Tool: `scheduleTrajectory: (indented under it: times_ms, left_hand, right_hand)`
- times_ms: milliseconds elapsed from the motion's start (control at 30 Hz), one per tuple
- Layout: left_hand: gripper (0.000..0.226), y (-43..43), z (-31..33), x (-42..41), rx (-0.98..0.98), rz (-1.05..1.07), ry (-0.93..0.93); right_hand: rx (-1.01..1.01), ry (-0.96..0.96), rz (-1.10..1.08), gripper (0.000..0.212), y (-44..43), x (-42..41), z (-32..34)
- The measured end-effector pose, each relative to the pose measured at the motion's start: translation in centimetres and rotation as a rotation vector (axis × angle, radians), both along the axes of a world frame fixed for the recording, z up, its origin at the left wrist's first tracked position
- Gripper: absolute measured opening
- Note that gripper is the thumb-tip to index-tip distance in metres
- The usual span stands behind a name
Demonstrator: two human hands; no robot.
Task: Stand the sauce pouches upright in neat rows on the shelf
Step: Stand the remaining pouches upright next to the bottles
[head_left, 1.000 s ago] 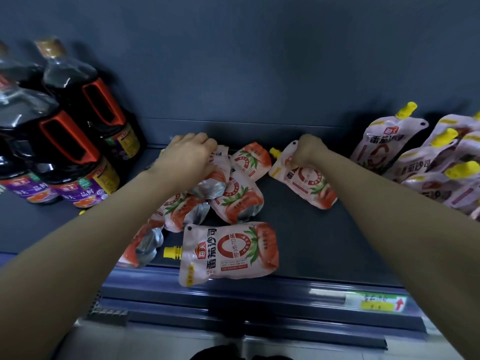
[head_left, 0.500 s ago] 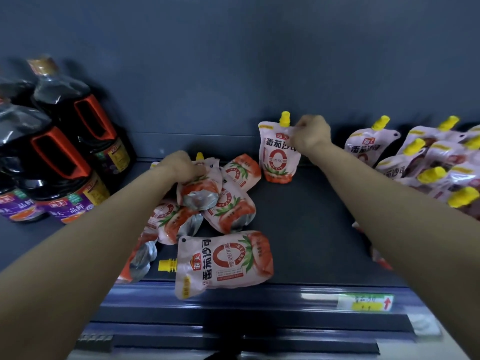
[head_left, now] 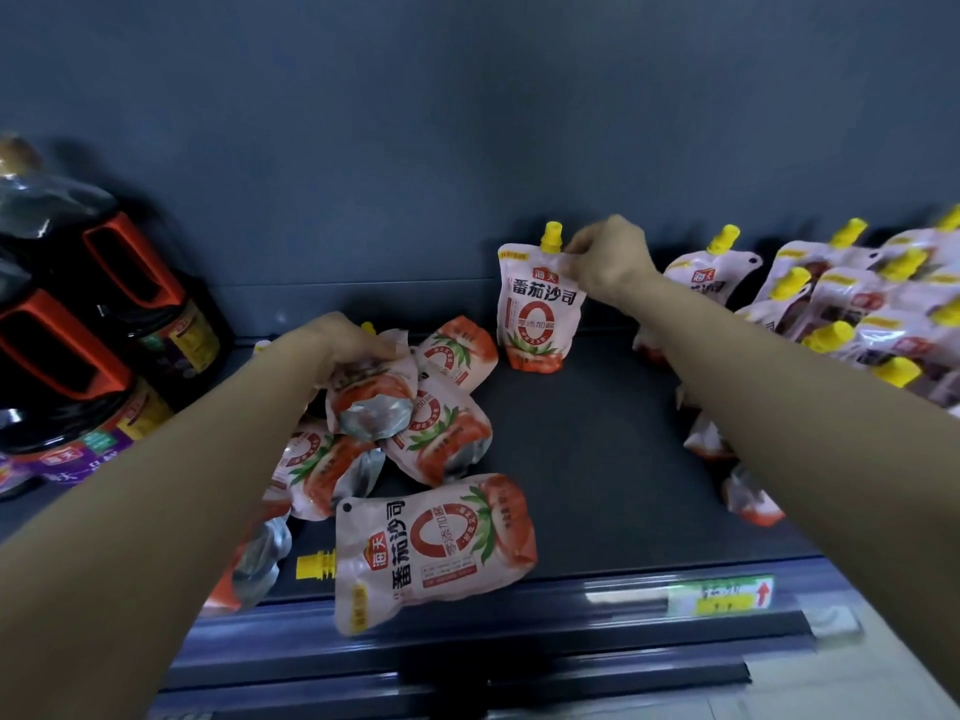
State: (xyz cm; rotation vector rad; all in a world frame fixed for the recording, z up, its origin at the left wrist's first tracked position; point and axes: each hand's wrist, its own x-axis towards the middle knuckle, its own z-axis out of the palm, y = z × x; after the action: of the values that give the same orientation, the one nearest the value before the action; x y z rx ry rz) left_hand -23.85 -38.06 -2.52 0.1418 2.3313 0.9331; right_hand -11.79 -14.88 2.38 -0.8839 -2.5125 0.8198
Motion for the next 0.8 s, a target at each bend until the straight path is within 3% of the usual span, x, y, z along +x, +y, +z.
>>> scheduleTrajectory:
  times_ms: [267, 433, 600, 733, 800]
  left_hand:
    - [0.081, -0.1, -1.2, -1.2, 0.019, 0.121, 0.002]
    - [0.055, -0.5, -1.1, -1.3, 0.179, 0.244, -0.119]
    - [0.047, -0.3, 0.5, -0.9, 0.407, 0.297, -0.107]
    - [0.020, 0.9, 2.8, 1.5, 0.536, 0.274, -0.014]
    - [0.022, 1.7, 4.2, 2.9, 0.629, 0.258, 0.033]
  right_hand:
    - [0.022, -0.070, 0.021, 0.022, -0.1, -0.3, 0.3]
    - [-0.064, -0.091, 0.082, 0.031, -0.1, -0.3, 0.6]
    - [0.092, -0.112, 0.011, 0.021, 0.8, -0.7, 0.5]
    - [0.093, -0.132, -0.048, 0.022, 1.9, -0.9, 0.6]
    - [0.078, -0.147, -0.043, 0.020, 2.1, -0.8, 0.9]
